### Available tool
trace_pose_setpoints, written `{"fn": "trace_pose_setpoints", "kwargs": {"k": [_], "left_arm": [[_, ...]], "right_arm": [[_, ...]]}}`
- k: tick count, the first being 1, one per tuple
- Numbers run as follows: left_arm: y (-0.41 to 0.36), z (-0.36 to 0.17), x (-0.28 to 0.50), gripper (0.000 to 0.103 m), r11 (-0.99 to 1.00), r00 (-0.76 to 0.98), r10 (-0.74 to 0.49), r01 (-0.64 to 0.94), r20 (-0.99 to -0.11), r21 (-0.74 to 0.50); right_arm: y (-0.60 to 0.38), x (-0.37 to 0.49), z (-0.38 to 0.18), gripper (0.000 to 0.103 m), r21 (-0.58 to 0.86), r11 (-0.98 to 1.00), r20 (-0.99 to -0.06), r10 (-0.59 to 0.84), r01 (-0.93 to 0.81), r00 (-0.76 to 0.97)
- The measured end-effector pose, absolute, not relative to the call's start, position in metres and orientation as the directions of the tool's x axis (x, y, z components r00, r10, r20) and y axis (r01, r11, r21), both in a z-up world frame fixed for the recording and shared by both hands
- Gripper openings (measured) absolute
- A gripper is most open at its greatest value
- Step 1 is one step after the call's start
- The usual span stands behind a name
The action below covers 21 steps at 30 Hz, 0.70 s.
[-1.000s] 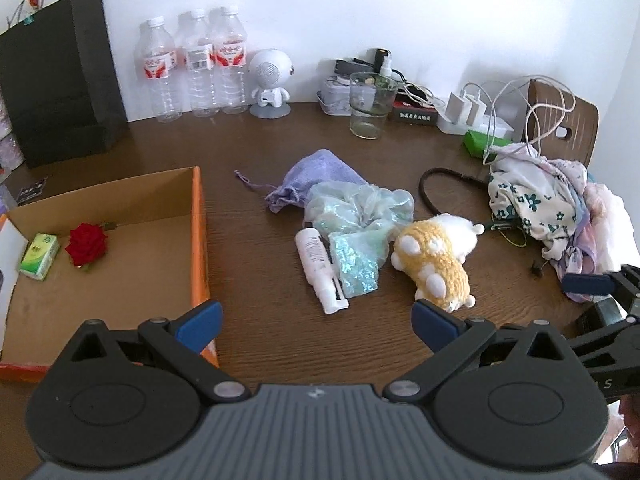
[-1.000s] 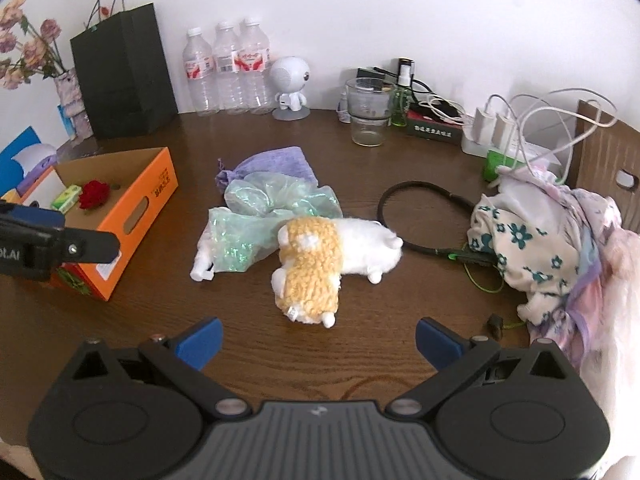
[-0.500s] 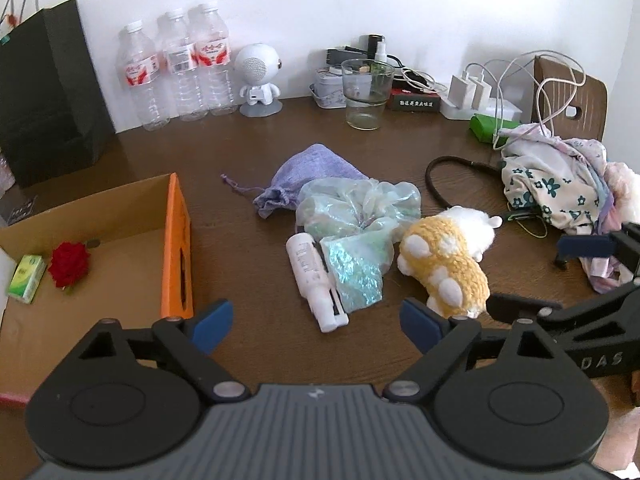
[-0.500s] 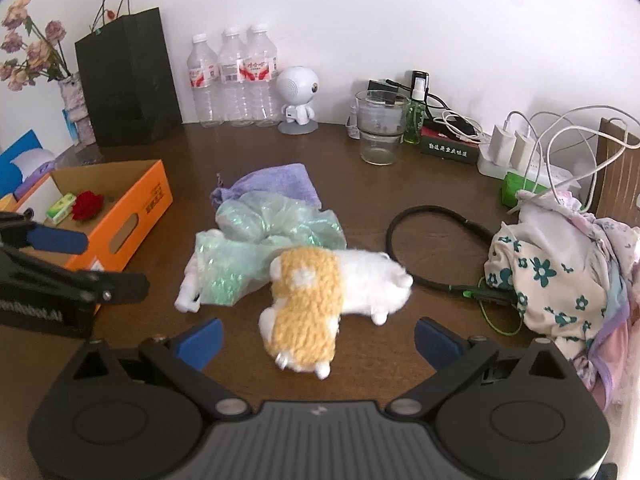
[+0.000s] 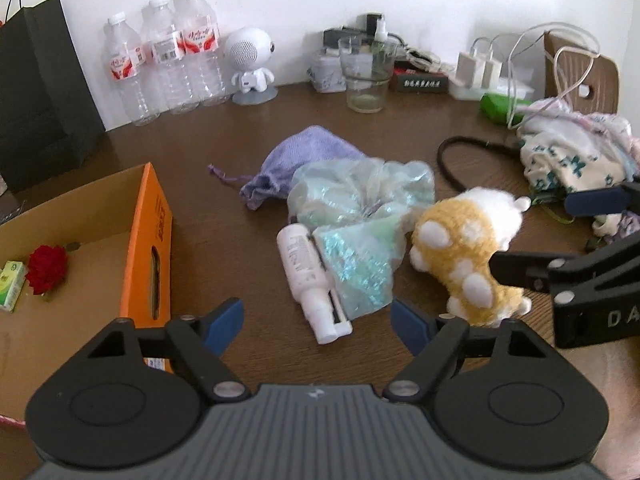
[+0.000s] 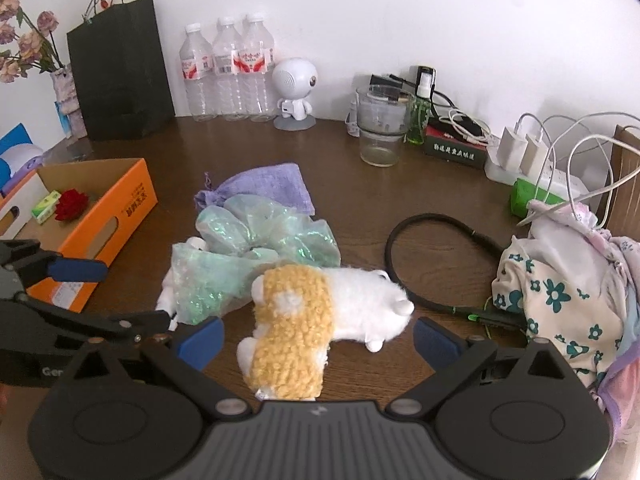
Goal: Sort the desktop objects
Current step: 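Reach the right tool to the plush toy while the left tool approaches the white bottle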
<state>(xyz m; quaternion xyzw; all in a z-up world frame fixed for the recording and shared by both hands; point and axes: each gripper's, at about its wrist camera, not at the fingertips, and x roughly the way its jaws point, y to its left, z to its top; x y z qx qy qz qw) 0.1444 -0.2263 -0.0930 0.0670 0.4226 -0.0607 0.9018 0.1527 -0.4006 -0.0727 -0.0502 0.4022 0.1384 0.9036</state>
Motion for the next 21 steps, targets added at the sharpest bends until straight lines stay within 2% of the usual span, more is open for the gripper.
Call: {"fn": "trace_pose_setpoints", "kwargs": {"k": [7, 21], "left_arm": [[-0.222, -0.101, 0.15, 0.068, 0.986, 0.627, -0.045, 0.153, -0.778, 0.066], [-0.215, -0.114, 0.182, 0.056, 0.994, 0.582, -0.029, 0.1, -0.813, 0.036]], "right_arm": [[-0.401, 0.159, -0.084, 0.093, 0.033, 0.959, -0.764, 0.206, -0.281, 0.612], [-0.392, 0.185, -0.101, 0.092, 0.042, 0.963, -0.795, 0.194, -0.266, 0.575]]}}
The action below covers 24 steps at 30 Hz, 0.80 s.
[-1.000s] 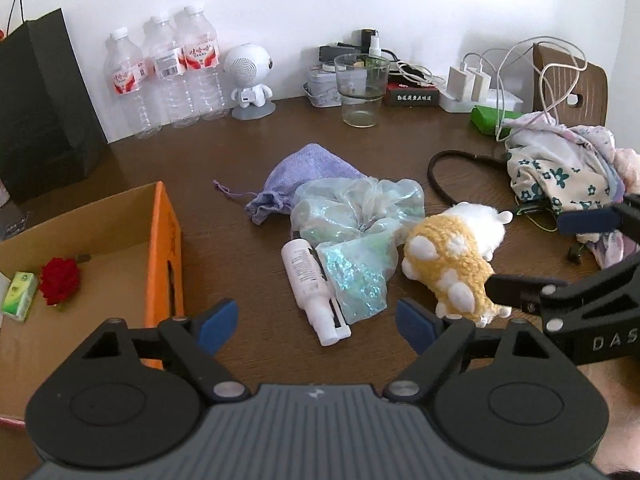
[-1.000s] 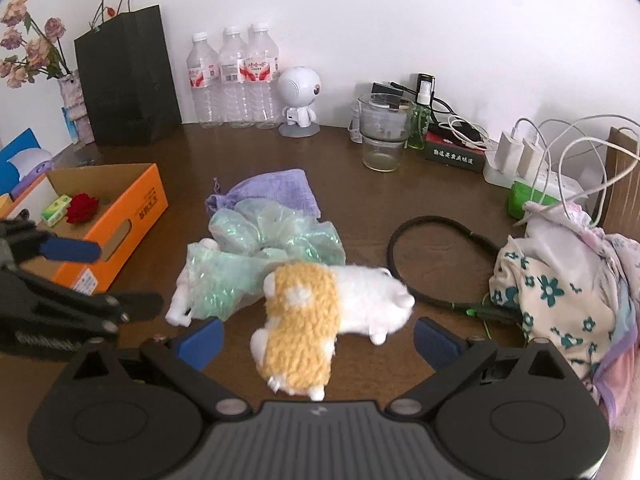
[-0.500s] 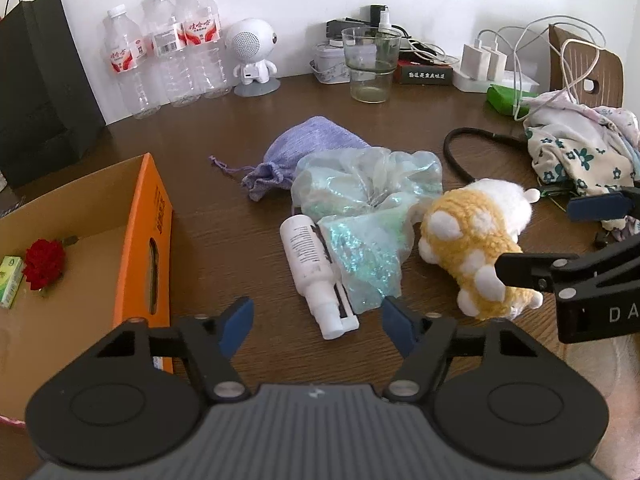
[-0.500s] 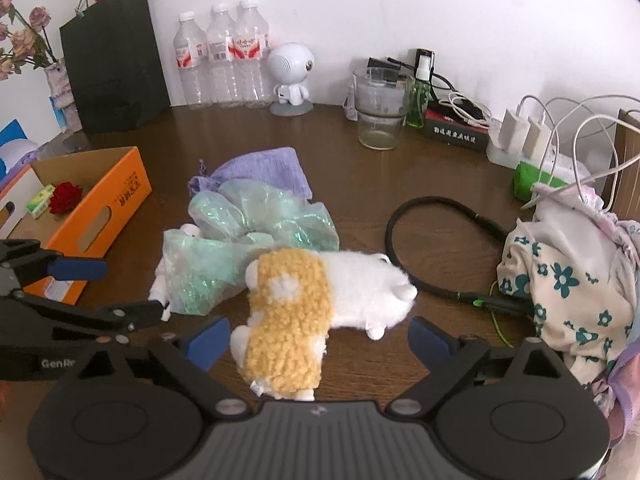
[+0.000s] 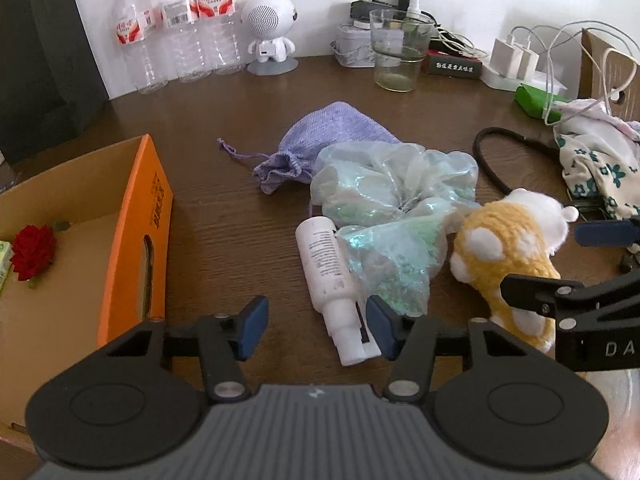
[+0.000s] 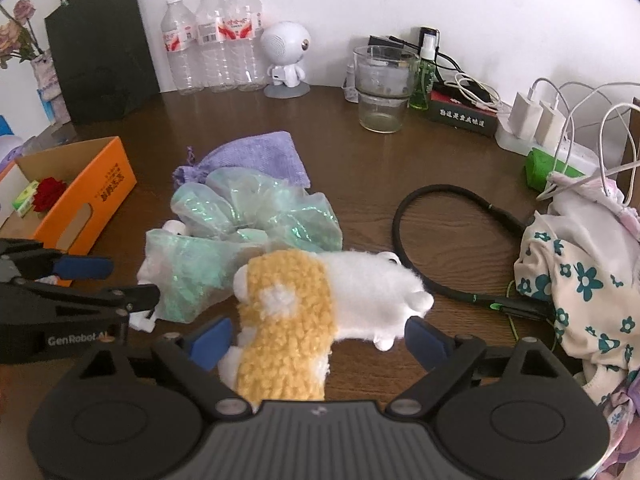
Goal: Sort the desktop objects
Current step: 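Reach the right tool to the plush toy while the left tool approaches the white bottle, then close the right tool on the plush toy while the left tool grasps the white bottle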
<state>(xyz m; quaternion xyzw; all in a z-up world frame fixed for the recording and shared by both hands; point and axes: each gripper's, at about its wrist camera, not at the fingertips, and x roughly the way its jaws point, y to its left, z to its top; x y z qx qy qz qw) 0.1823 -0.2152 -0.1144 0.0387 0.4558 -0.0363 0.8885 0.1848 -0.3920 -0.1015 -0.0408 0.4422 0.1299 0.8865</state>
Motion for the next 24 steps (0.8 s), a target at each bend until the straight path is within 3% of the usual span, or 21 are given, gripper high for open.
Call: {"fn": "trace_pose_setpoints", "kwargs": {"k": [3, 8, 11, 14, 17, 18, 24], "left_arm": [[-0.215, -0.118, 0.188, 0.056, 0.995, 0.574, -0.038, 0.1, -0.818, 0.023], [-0.219, -0.126, 0.194, 0.055, 0.994, 0.56, -0.029, 0.107, -0.828, 0.038], [-0.22, -0.129, 0.196, 0.049, 0.993, 0.556, -0.022, 0.106, -0.831, 0.045], [-0.22, -0.13, 0.195, 0.032, 0.993, 0.554, -0.019, 0.109, -0.832, 0.05], [-0.219, -0.13, 0.194, 0.029, 0.992, 0.553, -0.019, 0.116, -0.833, 0.054], [-0.218, -0.13, 0.194, 0.029, 0.992, 0.551, -0.018, 0.117, -0.834, 0.056], [-0.214, -0.127, 0.189, 0.026, 0.993, 0.552, -0.018, 0.107, -0.834, 0.049]], "right_arm": [[-0.393, 0.188, -0.106, 0.079, 0.059, 0.965, -0.8, 0.198, -0.254, 0.566], [-0.394, 0.19, -0.11, 0.079, 0.083, 0.966, -0.802, 0.211, -0.246, 0.559], [-0.394, 0.189, -0.112, 0.076, 0.099, 0.964, -0.803, 0.224, -0.246, 0.553], [-0.393, 0.187, -0.113, 0.073, 0.12, 0.962, -0.807, 0.238, -0.244, 0.541], [-0.394, 0.187, -0.115, 0.058, 0.152, 0.958, -0.812, 0.26, -0.241, 0.522], [-0.393, 0.187, -0.115, 0.047, 0.153, 0.958, -0.813, 0.262, -0.244, 0.52], [-0.393, 0.183, -0.114, 0.045, 0.163, 0.955, -0.812, 0.273, -0.249, 0.516]]}}
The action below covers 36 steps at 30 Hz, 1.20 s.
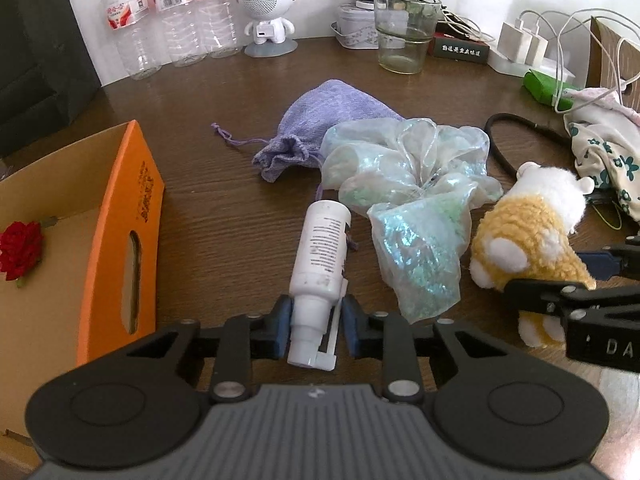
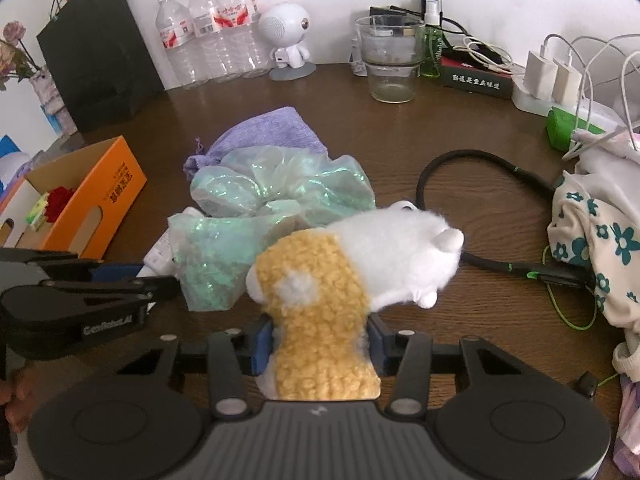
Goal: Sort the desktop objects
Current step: 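Close the right tool on the plush toy while the left tool grasps the white bottle, then carry the plush toy in the right tool and bottle in the left tool over the tray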
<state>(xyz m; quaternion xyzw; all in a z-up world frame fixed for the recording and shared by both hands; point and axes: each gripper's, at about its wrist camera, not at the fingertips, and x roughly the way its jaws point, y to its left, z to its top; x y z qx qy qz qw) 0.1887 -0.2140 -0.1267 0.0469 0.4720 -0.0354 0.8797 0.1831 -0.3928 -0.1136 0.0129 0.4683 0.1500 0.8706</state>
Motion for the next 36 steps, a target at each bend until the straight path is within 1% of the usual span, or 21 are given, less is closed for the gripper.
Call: {"fn": "trace_pose_setpoints", "kwargs": {"k": [3, 7, 13, 21, 30, 36], "left_arm": [[-0.212, -0.123, 0.183, 0.026, 0.995, 0.569, -0.009, 0.091, -0.822, 0.052], [-0.211, -0.115, 0.172, 0.025, 0.995, 0.579, -0.027, 0.098, -0.815, 0.036], [-0.209, -0.098, 0.142, 0.022, 0.992, 0.608, -0.062, 0.127, -0.791, 0.021], [-0.201, -0.107, 0.126, 0.019, 0.994, 0.581, -0.058, 0.111, -0.812, 0.009], [-0.191, -0.105, 0.11, 0.019, 0.995, 0.594, -0.081, 0.097, -0.8, -0.029], [-0.186, -0.093, 0.09, 0.019, 0.99, 0.601, -0.117, 0.132, -0.791, -0.046]], "right_arm": [[-0.396, 0.178, -0.111, 0.044, 0.17, 0.954, -0.805, 0.279, -0.247, 0.524], [-0.397, 0.166, -0.105, 0.044, 0.187, 0.948, -0.798, 0.299, -0.257, 0.523], [-0.398, 0.136, -0.088, 0.044, 0.209, 0.926, -0.786, 0.351, -0.315, 0.51], [-0.396, 0.116, -0.083, 0.044, 0.236, 0.908, -0.783, 0.388, -0.345, 0.486], [-0.395, 0.108, -0.083, 0.044, 0.245, 0.904, -0.783, 0.398, -0.35, 0.478], [-0.392, 0.099, -0.076, 0.044, 0.243, 0.892, -0.779, 0.414, -0.382, 0.471]]}}
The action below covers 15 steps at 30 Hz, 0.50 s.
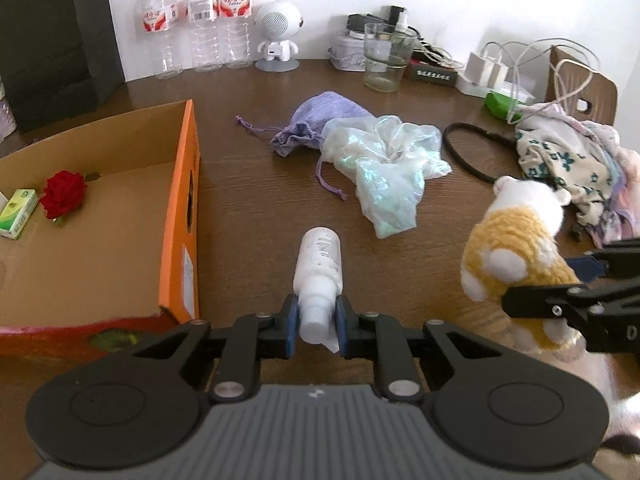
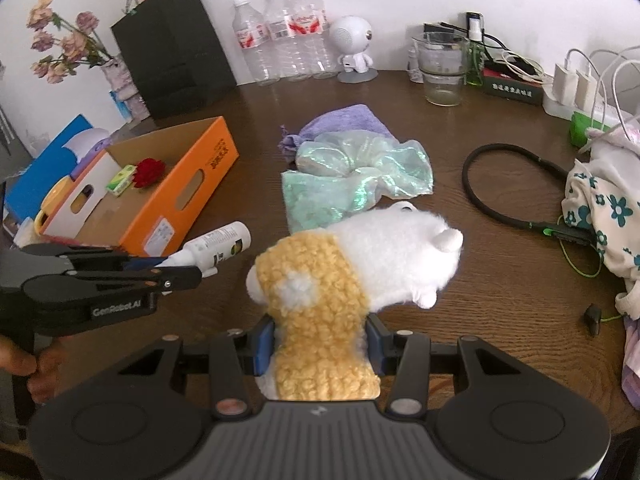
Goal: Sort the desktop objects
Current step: 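Carry the plush toy in the right tool and bottle in the left tool over the tray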
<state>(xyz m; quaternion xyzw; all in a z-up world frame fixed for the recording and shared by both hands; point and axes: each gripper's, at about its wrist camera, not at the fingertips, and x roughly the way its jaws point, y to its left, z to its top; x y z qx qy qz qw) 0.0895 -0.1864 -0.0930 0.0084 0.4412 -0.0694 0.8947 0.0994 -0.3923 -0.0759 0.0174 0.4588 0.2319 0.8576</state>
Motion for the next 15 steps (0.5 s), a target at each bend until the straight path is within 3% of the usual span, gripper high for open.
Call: {"fn": "trace_pose_setpoints", "kwargs": {"k": [6, 15], "left_arm": [[-0.177, -0.078, 0.063, 0.019, 0.985, 0.592, -0.151, 0.157, -0.792, -0.071], [-0.145, -0.062, 0.018, 0.019, 0.991, 0.608, -0.123, 0.039, -0.784, -0.125]], "right_arm": [[-0.384, 0.088, -0.067, 0.044, 0.244, 0.866, -0.78, 0.442, -0.435, 0.443], [-0.355, 0.068, -0.057, 0.044, 0.267, 0.798, -0.774, 0.512, -0.541, 0.373]]}}
